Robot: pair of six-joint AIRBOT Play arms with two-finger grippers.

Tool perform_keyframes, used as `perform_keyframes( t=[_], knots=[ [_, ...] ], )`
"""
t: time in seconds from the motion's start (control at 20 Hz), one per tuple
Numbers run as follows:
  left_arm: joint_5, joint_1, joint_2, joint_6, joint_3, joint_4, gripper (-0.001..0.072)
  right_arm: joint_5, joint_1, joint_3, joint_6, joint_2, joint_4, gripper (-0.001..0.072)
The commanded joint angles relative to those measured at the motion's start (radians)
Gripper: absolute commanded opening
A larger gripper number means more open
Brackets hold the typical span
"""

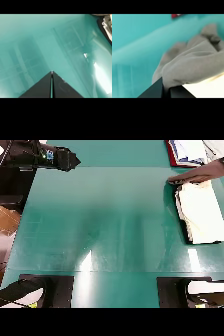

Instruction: Fold the shirts.

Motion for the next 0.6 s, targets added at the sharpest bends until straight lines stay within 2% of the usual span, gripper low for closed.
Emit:
perform_keyframes(
  t=[0.0,0.2,0.55],
  knots=[
    [-0.001,0.000,-0.001,-0.001,0.000,-0.001,0.0026,-0.057,-0.019,0.096,0.000,0.005,-0.003,0.0016],
    [-0.002,0.000,-0.001,0.000,0.000,-0.002,0.0026,-0.008,-0.023,0.198,0.001,0.051,-0.005,0.0016],
    [-0.015,0.000,-0.001,0.001,0.000,-0.001,0.0026,0.103,-0.046,-0.109,0.001,0.317,-0.072,0.0016]
  ],
)
